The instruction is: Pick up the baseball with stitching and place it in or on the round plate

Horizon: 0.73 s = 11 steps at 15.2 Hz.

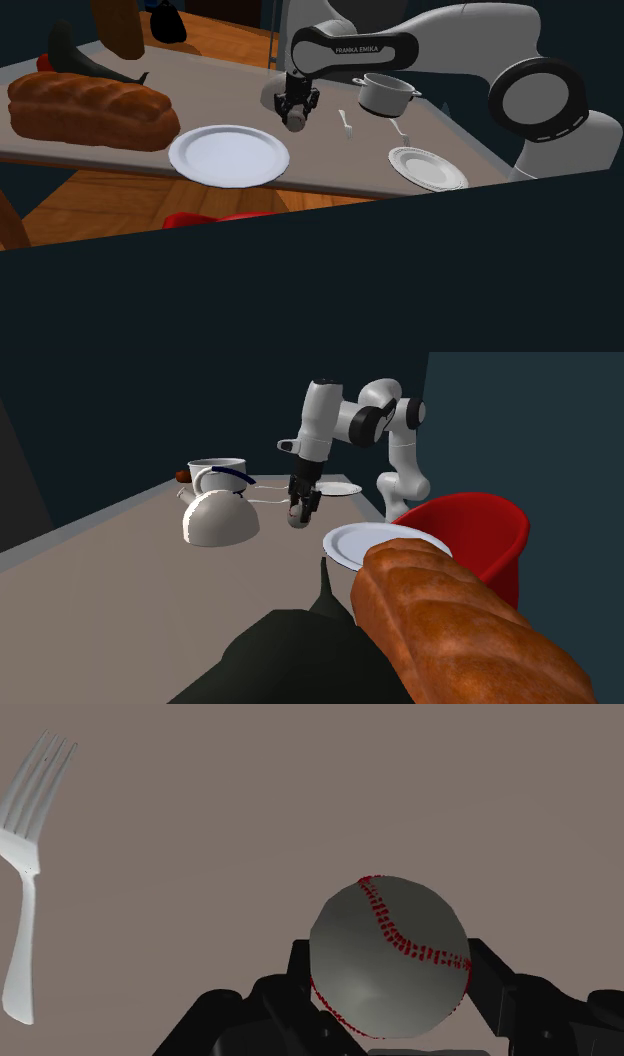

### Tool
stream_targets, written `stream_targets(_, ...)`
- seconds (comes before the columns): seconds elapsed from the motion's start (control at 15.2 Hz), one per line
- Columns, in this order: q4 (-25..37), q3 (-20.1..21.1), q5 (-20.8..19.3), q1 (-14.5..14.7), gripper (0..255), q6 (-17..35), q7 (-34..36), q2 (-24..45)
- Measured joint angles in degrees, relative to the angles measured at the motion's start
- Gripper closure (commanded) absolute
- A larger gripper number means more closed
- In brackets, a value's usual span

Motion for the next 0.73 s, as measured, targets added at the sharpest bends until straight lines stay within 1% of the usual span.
stream_targets(0.59,0.0,0.0,0.0,0.0,255,0.0,0.0,0.0)
stream_targets(0.73,0.9,0.0,0.1,0.0,255,-0.9,-0.2,0.1)
